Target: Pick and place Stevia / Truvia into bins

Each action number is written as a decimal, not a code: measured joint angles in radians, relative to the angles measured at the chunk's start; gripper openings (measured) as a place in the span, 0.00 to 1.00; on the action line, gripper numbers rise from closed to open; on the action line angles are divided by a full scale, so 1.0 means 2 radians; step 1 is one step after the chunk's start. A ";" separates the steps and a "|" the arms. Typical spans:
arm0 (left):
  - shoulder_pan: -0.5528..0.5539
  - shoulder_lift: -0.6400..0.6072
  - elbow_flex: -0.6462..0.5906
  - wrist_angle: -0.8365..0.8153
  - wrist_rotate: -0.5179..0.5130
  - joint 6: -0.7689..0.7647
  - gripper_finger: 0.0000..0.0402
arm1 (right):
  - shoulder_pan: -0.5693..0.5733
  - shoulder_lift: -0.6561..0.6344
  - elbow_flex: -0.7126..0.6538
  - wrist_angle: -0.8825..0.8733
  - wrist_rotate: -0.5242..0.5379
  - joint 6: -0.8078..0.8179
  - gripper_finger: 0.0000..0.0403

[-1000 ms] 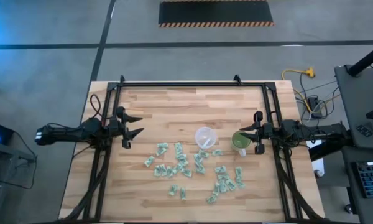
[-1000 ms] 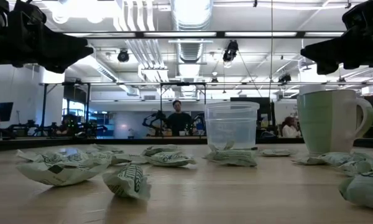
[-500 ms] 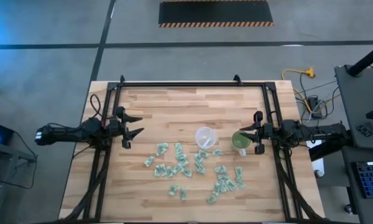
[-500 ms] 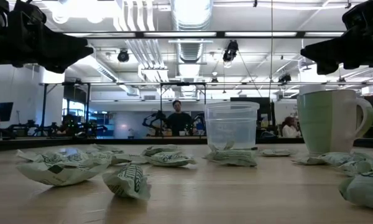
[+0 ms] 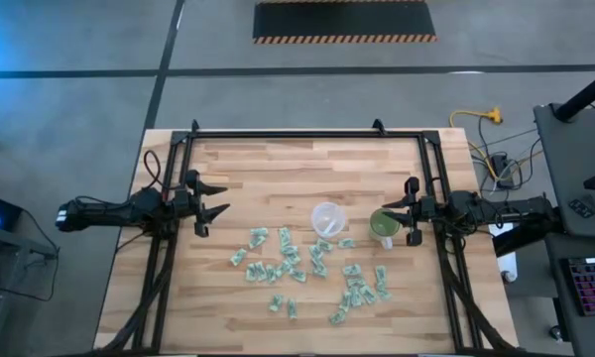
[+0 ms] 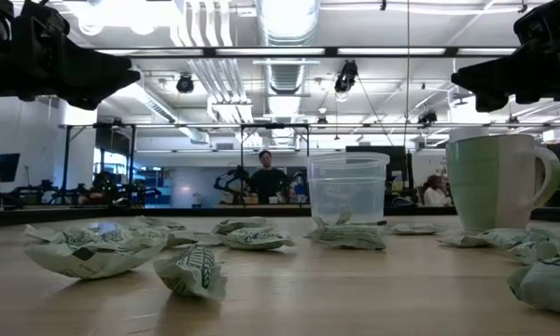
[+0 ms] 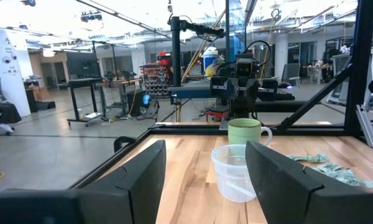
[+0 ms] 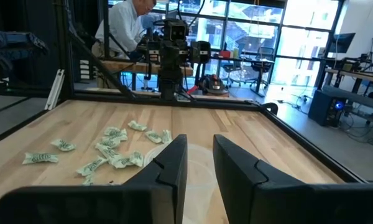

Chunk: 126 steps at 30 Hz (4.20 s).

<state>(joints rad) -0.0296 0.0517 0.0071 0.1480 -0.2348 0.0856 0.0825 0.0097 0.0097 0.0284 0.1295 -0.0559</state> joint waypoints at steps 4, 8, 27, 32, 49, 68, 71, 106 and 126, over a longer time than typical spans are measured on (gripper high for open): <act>0.000 0.000 0.000 0.000 0.000 0.000 0.51 | 0.000 0.000 0.000 0.000 0.000 0.000 0.17; 0.000 0.000 0.000 0.000 0.000 0.000 0.51 | 0.000 0.000 0.000 0.000 0.000 -0.001 0.17; 0.000 0.000 0.000 0.000 0.000 0.000 0.51 | 0.000 0.000 0.000 0.000 0.000 0.000 0.17; 0.000 0.000 0.000 0.000 0.000 0.000 0.51 | 0.000 0.000 0.000 0.000 0.000 0.000 0.17; 0.000 0.000 0.000 0.000 0.000 0.000 0.51 | 0.000 0.000 0.000 0.000 0.000 -0.001 0.17; 0.000 0.000 0.000 0.000 0.000 0.000 0.51 | 0.000 0.000 0.000 0.000 0.000 -0.002 0.17; 0.000 0.000 0.000 0.000 0.000 0.000 0.51 | 0.000 0.000 0.000 0.000 0.000 0.000 0.17; 0.000 0.139 0.018 0.205 0.058 -0.049 0.51 | 0.000 0.062 0.074 0.282 -0.157 0.061 0.17; 0.000 0.426 0.233 -0.194 0.041 -0.086 0.51 | 0.051 0.417 0.356 -0.180 -0.102 -0.014 0.17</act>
<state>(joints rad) -0.0292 0.9043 0.4723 -0.2400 -0.1536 -0.0858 0.1845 0.8443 0.7222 -0.3318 -0.0744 -0.0833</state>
